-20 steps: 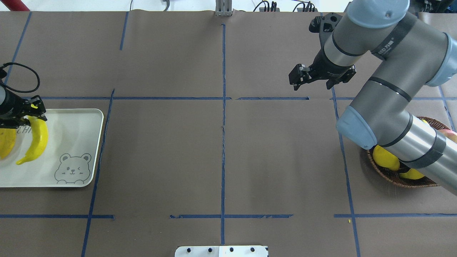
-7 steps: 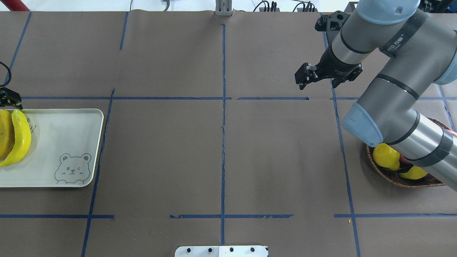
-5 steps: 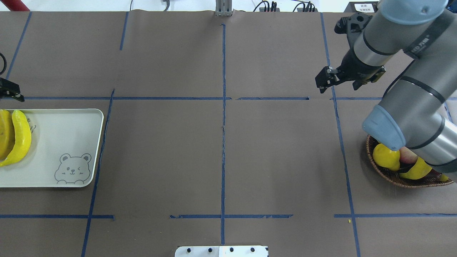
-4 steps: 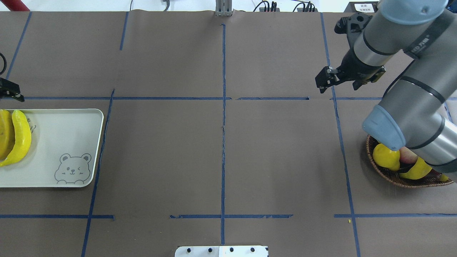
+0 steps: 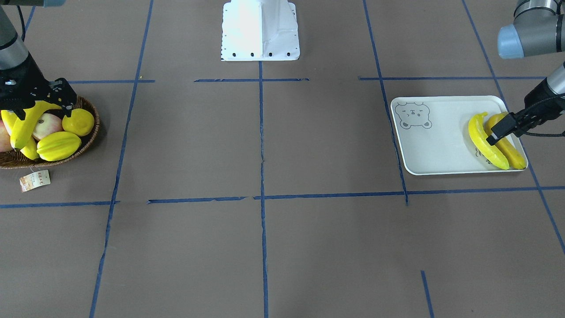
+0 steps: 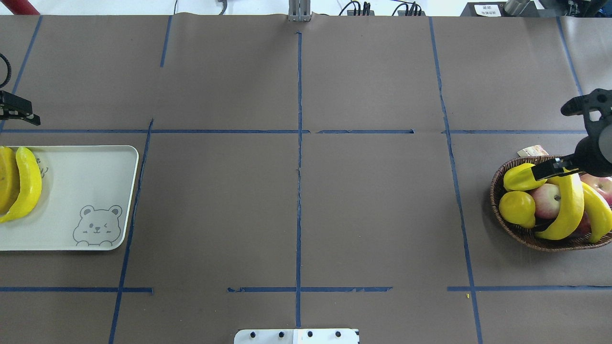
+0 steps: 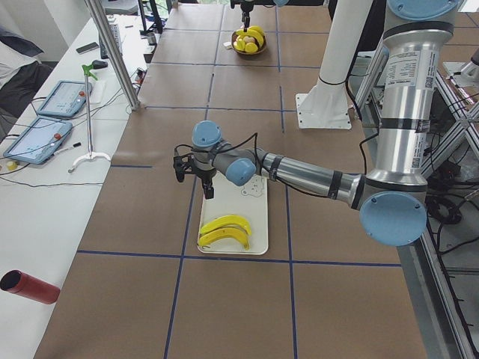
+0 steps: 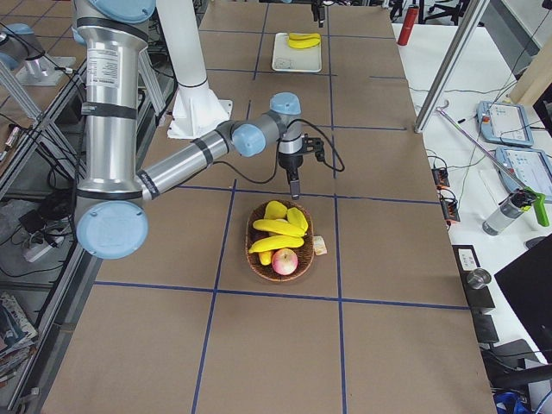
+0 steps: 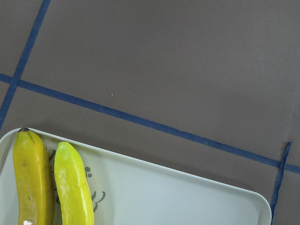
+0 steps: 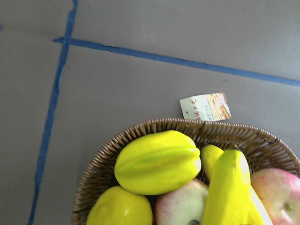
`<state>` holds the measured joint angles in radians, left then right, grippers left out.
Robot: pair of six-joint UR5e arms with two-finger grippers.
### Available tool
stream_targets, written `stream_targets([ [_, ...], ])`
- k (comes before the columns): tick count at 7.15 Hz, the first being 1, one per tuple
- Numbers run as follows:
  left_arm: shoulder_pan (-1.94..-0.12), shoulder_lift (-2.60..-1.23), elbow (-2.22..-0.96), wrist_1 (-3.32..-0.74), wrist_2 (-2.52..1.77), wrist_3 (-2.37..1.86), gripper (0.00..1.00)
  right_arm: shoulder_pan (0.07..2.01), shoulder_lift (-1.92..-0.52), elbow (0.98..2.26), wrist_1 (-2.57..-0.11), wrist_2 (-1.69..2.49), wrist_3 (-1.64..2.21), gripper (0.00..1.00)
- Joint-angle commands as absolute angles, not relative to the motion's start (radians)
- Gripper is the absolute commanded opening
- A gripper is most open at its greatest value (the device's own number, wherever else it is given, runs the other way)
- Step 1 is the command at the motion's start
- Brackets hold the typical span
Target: Transfer all bananas from basket to plate
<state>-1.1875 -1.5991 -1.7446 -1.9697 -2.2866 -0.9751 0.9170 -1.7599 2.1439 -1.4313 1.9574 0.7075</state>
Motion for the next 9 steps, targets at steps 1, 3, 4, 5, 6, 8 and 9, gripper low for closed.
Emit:
stream_targets([
  [1, -1.187, -1.601, -1.747, -1.97, -2.287, -0.977, 1.0, 0.885, -1.894, 2.123, -1.228, 1.944, 0.909, 0.99],
  [3, -1.186, -1.601, -1.75, -1.97, -2.289, -0.979, 1.0, 0.8, -1.933, 2.111, -1.137, 1.901, 1.057, 0.99],
  [4, -1.186, -1.605, -1.749, -1.97, -2.289, -0.977, 1.0, 0.711, -1.933, 2.111, -1.135, 1.803, 1.142, 0.98],
  [5, -1.186, -1.615, -1.738, -1.97, -2.289, -0.977, 1.0, 0.707, -1.945, 2.111, -1.137, 1.801, 1.143, 0.98],
  [6, -1.186, -1.615, -1.738, -1.97, -2.289, -0.979, 1.0, 0.709, -1.959, 2.111, -1.137, 1.792, 1.138, 0.97],
  [8, -1.184, -1.614, -1.744, -1.97, -2.289, -0.979, 1.0, 0.707, -1.986, 2.099, -1.137, 1.778, 1.135, 0.95],
  [9, -1.184, -1.614, -1.743, -1.97, -2.287, -0.979, 1.0, 0.706, -1.982, 2.086, -1.134, 1.779, 1.137, 0.86],
])
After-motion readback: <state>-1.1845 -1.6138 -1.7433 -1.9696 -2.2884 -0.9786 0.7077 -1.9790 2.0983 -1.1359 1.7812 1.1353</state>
